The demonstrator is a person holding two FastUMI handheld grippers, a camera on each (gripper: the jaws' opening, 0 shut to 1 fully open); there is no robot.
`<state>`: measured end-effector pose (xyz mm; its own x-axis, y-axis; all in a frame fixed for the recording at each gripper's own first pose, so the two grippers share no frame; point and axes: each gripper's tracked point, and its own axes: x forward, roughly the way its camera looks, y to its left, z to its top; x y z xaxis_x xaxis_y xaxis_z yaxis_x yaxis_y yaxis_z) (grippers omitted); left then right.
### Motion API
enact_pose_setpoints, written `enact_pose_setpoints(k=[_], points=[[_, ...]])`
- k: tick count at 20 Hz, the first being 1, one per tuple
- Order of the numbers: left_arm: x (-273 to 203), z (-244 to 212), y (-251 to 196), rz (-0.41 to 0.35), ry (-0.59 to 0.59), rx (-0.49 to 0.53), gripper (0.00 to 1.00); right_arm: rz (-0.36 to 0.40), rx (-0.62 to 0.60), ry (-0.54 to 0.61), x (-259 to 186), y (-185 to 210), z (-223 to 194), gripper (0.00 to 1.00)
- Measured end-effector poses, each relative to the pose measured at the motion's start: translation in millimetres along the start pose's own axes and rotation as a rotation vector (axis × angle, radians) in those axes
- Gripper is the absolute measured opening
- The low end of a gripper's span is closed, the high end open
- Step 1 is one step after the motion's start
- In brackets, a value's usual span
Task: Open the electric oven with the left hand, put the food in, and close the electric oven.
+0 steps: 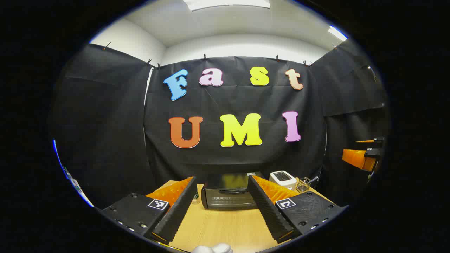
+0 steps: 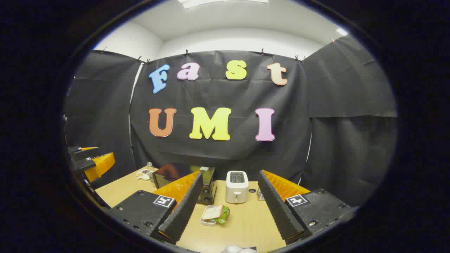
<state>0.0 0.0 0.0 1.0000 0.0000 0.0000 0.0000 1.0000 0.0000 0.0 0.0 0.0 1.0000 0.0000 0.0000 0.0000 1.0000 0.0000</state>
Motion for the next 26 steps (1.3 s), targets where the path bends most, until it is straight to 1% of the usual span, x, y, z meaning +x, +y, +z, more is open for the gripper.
enact_pose_setpoints(k=[1, 2, 7, 8, 9, 10, 19, 20, 21, 22, 23, 24, 25, 26], points=[[1.2, -0.3, -1.1, -0.003, 0.001, 0.004, 0.95, -0.003, 0.002, -0.004, 0.7, -0.5, 0.7, 1.0], [2.0, -0.6, -2.4, -0.006, 0.005, 0.003, 0.95, -0.003, 0.003, -0.009, 1.0, 0.1, 1.6, 0.91], [7.8, 1.4, -6.7, -0.021, -0.006, 0.004, 0.95, -0.009, 0.004, 0.003, 6.4, -2.1, -3.6, 0.91], [9.0, 1.3, -7.4, -0.022, -0.004, 0.005, 0.95, -0.012, 0.006, 0.005, 6.4, -3.1, -4.4, 1.0], [9.7, 0.8, -8.7, -0.025, 0.0, 0.006, 0.95, -0.015, 0.008, 0.003, 7.2, -4.9, -2.9, 1.0], [10.8, 1.9, -9.8, -0.027, -0.002, 0.006, 0.95, -0.016, 0.008, 0.002, 9.2, -5.9, -3.1, 0.91], [14.8, 9.6, -9.8, -0.017, -0.016, 0.008, 0.95, 0.0, -0.005, -0.016, 16.5, -2.4, 4.5, 0.91], [15.2, 9.4, -9.3, -0.014, -0.015, 0.009, 0.88, 0.002, -0.005, -0.017, 16.5, -2.4, 4.0, 0.91], [14.5, 10.3, -9.3, -0.013, -0.017, 0.008, 0.88, 0.003, -0.007, -0.017, 17.6, -2.4, 3.9, 0.91], [14.8, 9.8, -9.9, -0.012, -0.019, 0.006, 0.88, 0.001, -0.008, -0.017, 18.2, -2.7, 2.7, 1.0], [14.8, 9.4, -10.0, -0.011, -0.016, 0.006, 0.95, 0.001, -0.006, -0.017, 18.1, -2.6, 3.7, 0.91], [14.8, 9.0, -9.8, -0.011, -0.015, 0.006, 0.95, 0.002, -0.003, -0.019, 17.9, -2.6, 2.7, 0.91], [15.6, 7.5, -9.3, -0.011, -0.012, 0.006, 0.88, 0.001, -0.002, -0.018, 18.1, -3.3, 2.5, 0.91], [16.5, 6.9, -9.4, -0.012, -0.011, 0.006, 0.88, 0.0, -0.002, -0.017, 18.5, -3.7, 0.9, 0.91]])
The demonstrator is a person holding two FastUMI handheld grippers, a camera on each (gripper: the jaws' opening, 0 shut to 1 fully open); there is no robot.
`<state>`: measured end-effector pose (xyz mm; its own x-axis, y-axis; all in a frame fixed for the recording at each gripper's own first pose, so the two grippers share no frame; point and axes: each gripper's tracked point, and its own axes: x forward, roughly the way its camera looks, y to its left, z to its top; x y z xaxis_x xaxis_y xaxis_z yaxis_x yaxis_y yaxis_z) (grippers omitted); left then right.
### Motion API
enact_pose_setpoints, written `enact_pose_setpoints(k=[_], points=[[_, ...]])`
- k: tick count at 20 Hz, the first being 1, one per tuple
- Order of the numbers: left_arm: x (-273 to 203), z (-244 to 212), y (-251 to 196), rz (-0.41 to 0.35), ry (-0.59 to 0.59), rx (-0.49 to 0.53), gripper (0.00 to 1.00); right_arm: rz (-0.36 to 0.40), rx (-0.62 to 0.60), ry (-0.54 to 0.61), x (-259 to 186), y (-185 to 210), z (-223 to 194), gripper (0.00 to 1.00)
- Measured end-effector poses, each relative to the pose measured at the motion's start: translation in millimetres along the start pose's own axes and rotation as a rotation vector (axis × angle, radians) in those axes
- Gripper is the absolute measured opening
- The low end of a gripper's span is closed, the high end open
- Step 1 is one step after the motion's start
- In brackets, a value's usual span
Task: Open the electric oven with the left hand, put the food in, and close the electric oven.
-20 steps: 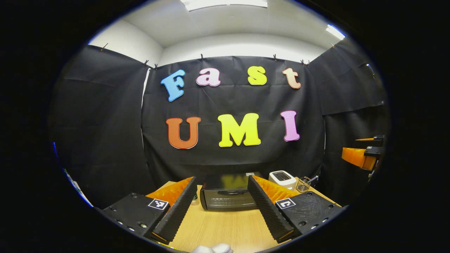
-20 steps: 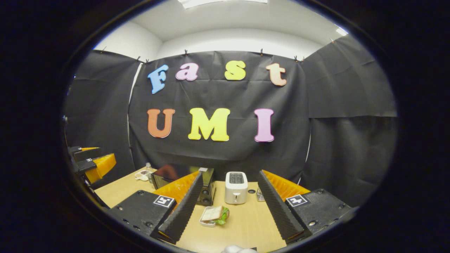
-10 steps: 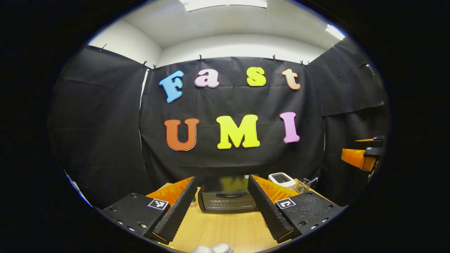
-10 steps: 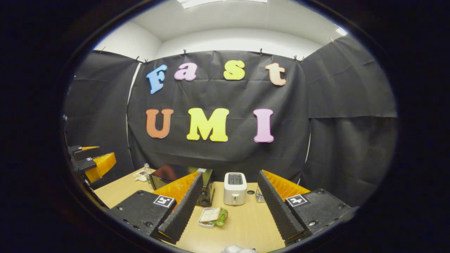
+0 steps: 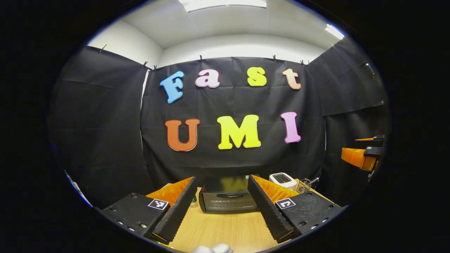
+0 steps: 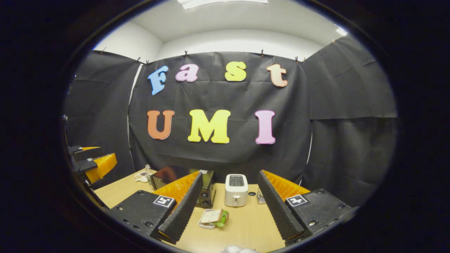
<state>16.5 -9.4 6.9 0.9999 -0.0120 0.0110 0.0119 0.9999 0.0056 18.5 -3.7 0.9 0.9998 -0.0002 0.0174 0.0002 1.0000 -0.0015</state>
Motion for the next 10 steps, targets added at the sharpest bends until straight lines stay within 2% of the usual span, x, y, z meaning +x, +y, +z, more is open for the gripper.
enact_pose_setpoints(k=[1, 2, 6, 10], points=[[0.7, -0.8, 0.8, 0.002, 0.001, 0.001, 0.88, -0.003, -0.001, 0.004, 1.0, -0.7, -0.8, 1.0], [0.5, -0.4, 1.6, 0.003, 0.001, 0.001, 0.95, -0.004, -0.001, 0.008, 1.1, -0.9, -2.0, 0.91], [10.8, -6.9, -1.4, -0.005, 0.001, 0.005, 0.95, -0.007, 0.0, 0.007, 4.5, -1.4, -2.2, 0.91], [48.6, -33.6, -22.3, -0.037, 0.022, -0.015, 0.95, -0.007, 0.002, -0.011, 8.6, -7.8, 3.5, 0.91]])
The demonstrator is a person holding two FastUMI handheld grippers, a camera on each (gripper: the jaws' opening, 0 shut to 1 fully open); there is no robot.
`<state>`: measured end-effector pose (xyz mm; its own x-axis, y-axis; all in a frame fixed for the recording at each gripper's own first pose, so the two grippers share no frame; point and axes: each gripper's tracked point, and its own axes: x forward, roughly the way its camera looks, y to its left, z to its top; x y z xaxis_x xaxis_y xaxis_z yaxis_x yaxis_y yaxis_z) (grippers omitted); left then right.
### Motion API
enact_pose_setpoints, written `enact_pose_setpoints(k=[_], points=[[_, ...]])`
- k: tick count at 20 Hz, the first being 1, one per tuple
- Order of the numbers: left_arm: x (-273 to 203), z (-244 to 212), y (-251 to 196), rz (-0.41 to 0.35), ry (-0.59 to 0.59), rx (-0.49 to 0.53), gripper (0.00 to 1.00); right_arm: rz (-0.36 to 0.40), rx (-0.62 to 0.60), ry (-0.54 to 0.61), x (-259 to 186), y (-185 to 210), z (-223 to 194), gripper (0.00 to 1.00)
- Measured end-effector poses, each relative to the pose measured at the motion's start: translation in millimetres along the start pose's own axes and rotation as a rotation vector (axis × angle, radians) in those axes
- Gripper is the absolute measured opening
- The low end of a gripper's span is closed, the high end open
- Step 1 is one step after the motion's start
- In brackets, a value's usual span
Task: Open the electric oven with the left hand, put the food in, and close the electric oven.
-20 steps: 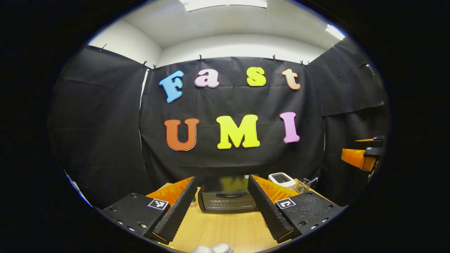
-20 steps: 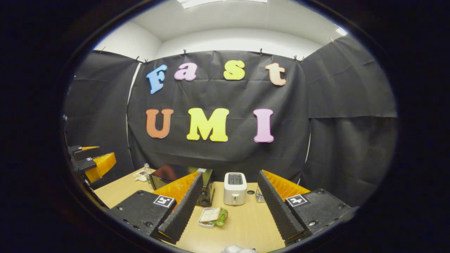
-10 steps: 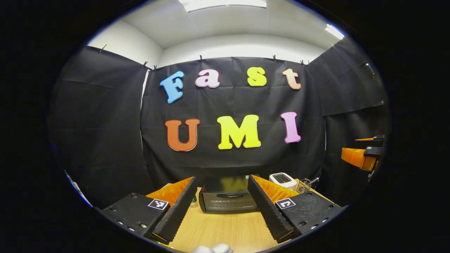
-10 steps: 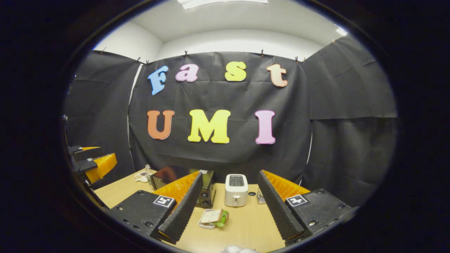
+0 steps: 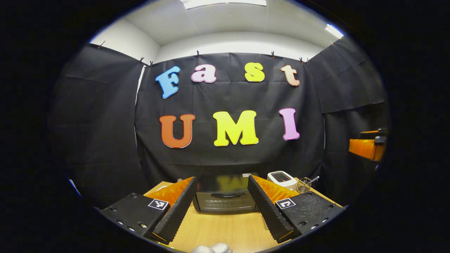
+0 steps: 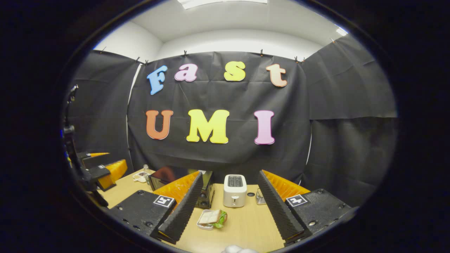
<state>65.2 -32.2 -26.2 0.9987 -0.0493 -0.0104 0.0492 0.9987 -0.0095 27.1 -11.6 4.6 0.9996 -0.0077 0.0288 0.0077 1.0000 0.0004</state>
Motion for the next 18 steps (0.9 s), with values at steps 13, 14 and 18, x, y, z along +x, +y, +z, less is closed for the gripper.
enact_pose_setpoints(k=[13, 14, 18], points=[[204.0, -158.5, -26.5, -0.012, 0.271, 0.028, 0.95, -0.02, -0.062, 0.071, 37.7, -48.8, -10.8, 1.0], [211.8, -170.0, -21.0, -0.001, 0.287, 0.034, 0.95, -0.024, -0.062, 0.079, 40.1, -51.4, -13.4, 1.0], [220.1, -187.3, -20.4, -0.011, 0.314, 0.017, 0.96, -0.035, -0.06, 0.111, 48.3, -53.3, -22.2, 0.91]])
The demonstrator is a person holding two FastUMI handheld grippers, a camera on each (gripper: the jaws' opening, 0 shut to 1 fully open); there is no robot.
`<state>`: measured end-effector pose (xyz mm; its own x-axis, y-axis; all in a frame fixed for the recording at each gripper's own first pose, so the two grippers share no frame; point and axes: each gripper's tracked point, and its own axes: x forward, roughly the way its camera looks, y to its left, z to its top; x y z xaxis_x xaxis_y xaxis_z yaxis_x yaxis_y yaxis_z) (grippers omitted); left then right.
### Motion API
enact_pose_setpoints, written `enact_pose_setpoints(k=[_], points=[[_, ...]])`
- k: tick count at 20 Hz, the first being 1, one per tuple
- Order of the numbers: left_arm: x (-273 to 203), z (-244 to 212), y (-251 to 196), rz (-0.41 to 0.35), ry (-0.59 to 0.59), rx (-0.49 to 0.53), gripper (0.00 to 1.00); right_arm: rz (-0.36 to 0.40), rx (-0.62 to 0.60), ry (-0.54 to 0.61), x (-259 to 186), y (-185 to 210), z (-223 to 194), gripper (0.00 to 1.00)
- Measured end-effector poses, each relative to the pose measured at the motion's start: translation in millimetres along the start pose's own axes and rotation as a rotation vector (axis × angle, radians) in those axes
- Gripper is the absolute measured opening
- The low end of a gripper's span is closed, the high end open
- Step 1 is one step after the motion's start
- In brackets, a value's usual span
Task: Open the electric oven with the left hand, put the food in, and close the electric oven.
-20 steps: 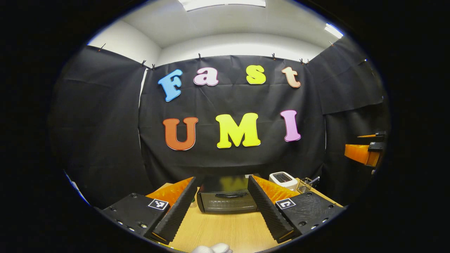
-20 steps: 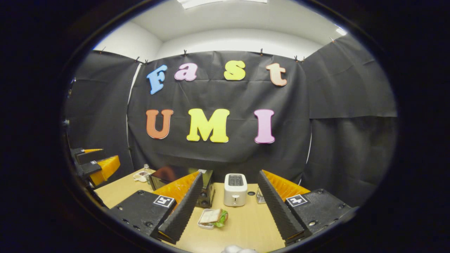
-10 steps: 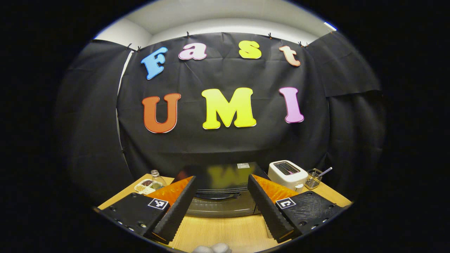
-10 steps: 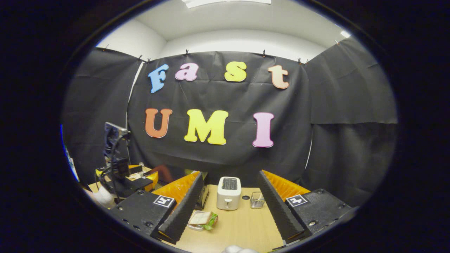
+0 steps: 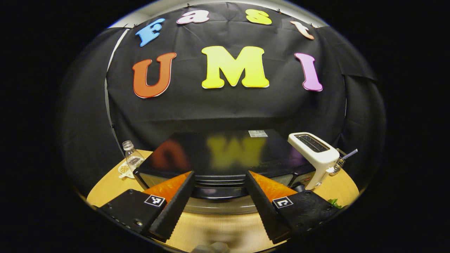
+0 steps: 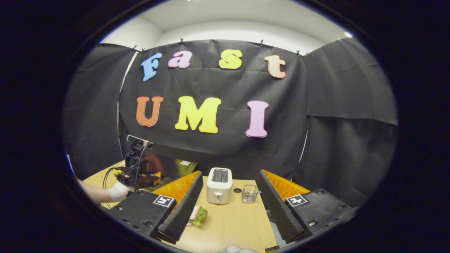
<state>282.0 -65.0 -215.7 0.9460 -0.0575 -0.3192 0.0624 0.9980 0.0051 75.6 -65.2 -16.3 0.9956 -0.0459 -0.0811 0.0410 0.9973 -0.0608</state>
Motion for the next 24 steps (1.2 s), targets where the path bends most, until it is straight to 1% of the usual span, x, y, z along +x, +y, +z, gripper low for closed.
enact_pose_setpoints(k=[1, 2, 3, 4, 7, 8, 9, 17, 18, 21, 22, 24], points=[[-1.2, -9.9, 3.2, 0.008, 0.032, 0.002, 0.94, 0.0, 0.001, 0.006, 1.6, 1.4, -0.8, 0.91], [-2.1, -5.8, 2.8, 0.009, 0.008, 0.001, 0.89, 0.001, 0.002, 0.007, 2.4, 3.0, -1.6, 1.0], [-2.2, -8.3, 2.7, 0.011, 0.023, 0.001, 0.88, 0.004, 0.002, 0.011, 3.5, 4.5, -2.3, 1.0], [-5.6, -8.2, 2.5, 0.013, 0.021, 0.001, 0.98, 0.006, 0.003, 0.014, 4.8, 6.2, -4.8, 1.0], [-8.2, -10.5, 2.6, 0.019, 0.021, -0.004, 0.98, 0.012, 0.003, 0.01, 4.0, 10.0, -2.7, 1.0], [-8.1, -11.1, 2.3, 0.019, 0.022, -0.005, 0.98, 0.012, 0.001, 0.007, 3.2, 11.4, -1.6, 0.91], [-9.0, -11.3, 2.3, 0.018, 0.018, 0.001, 0.98, 0.012, -0.001, 0.01, 2.6, 12.4, -3.2, 1.0], [-20.0, -24.0, -2.2, 0.006, 0.037, -0.01, 0.97, 0.025, 0.002, 0.02, -14.1, 19.2, -14.6, 1.0], [-25.5, -29.6, -2.8, 0.004, 0.042, -0.012, 0.97, 0.021, -0.001, 0.02, -16.5, 18.6, -16.7, 0.91], [-52.8, -60.9, -4.7, -0.005, 0.062, -0.011, 0.97, 0.014, 0.003, 0.032, -25.3, 16.6, -24.4, 0.91], [-56.4, -68.6, -6.1, -0.008, 0.076, -0.014, 0.97, 0.011, 0.004, 0.037, -28.0, 15.5, -26.8, 1.0], [-63.7, -84.9, -8.7, -0.011, 0.106, -0.015, 0.97, 0.005, 0.004, 0.047, -33.2, 14.4, -32.0, 1.0]])
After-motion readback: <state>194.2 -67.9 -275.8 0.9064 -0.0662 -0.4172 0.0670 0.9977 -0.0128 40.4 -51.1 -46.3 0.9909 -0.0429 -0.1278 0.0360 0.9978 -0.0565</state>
